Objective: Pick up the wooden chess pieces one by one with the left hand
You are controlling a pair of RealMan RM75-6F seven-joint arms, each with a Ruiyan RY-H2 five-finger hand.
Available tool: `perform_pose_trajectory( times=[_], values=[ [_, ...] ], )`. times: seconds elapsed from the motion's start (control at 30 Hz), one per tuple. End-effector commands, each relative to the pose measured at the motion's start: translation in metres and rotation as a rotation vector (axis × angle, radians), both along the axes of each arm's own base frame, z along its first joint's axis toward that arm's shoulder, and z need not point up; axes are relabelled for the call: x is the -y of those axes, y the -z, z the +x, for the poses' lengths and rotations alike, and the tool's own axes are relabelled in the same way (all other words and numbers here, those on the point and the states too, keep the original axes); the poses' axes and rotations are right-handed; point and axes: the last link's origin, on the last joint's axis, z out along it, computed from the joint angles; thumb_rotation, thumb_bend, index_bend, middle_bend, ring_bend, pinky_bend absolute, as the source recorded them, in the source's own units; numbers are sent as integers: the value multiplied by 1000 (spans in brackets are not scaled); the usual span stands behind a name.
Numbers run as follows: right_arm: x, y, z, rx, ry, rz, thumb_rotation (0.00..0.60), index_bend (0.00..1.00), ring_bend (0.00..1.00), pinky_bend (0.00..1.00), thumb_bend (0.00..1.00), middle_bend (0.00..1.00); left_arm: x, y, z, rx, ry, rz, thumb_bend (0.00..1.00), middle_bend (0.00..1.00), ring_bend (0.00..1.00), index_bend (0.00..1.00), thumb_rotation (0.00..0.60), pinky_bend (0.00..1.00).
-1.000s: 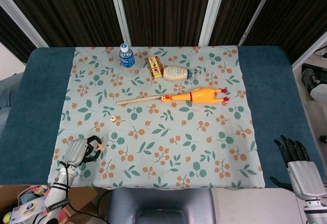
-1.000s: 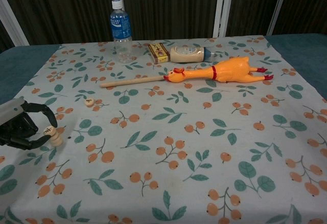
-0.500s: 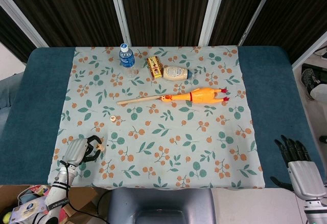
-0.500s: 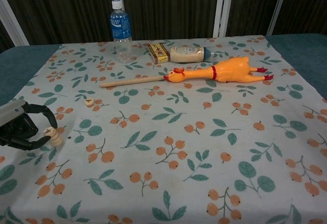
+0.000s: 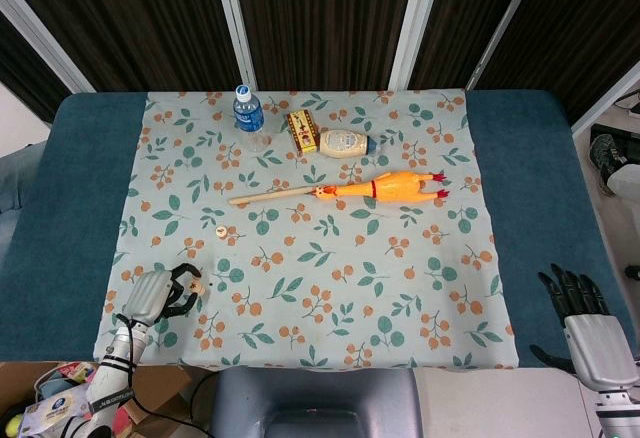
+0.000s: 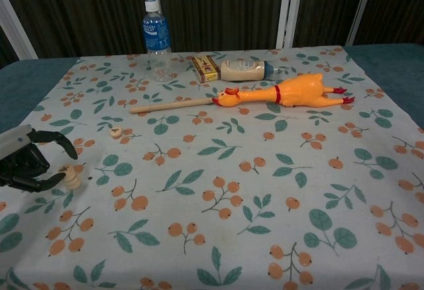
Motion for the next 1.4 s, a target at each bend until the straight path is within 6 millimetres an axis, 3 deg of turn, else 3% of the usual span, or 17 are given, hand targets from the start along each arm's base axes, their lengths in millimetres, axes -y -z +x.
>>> perform_pose_trajectory(
  times=[0.03, 0.17, 0.3, 0.4, 0.67, 0.9, 1.4],
  values=[
    [0, 0, 0, 1, 0, -1, 600, 0, 0, 0, 133, 0, -6, -13, 10, 39, 32, 45, 402, 1000, 1000, 396, 600, 1000],
    [0, 0, 0, 1, 0, 0, 600, 0, 0, 0, 133, 0, -28, -32, 27, 80, 55, 108, 402, 1000, 1000, 397, 600, 1000],
    [0, 1, 0, -1, -2, 2, 600, 0, 0, 0, 132, 0, -57, -37, 38, 64, 27, 110, 401, 1000, 1000, 397, 600, 1000],
    [0, 1, 0, -3, 0, 2, 600, 0, 0, 0, 132, 0, -78, -27, 42, 22, -4, 93, 401, 1000, 1000, 397, 600, 1000],
    [2, 0, -1, -1, 9, -1, 600, 0, 0, 0, 133, 0, -108, 7, 37, -53, -81, 92, 400, 1000, 1000, 396, 600, 1000],
    [3, -1, -2, 4, 12, -5, 600, 0, 0, 0, 133, 0, -115, 25, 28, -70, -117, 72, 400, 1000, 1000, 370, 600, 1000],
    [2, -4, -2, 12, 12, -12, 600, 0, 0, 0, 133, 0, -119, 51, 33, -84, -112, 55, 401, 1000, 1000, 381, 600, 1000]
  ],
)
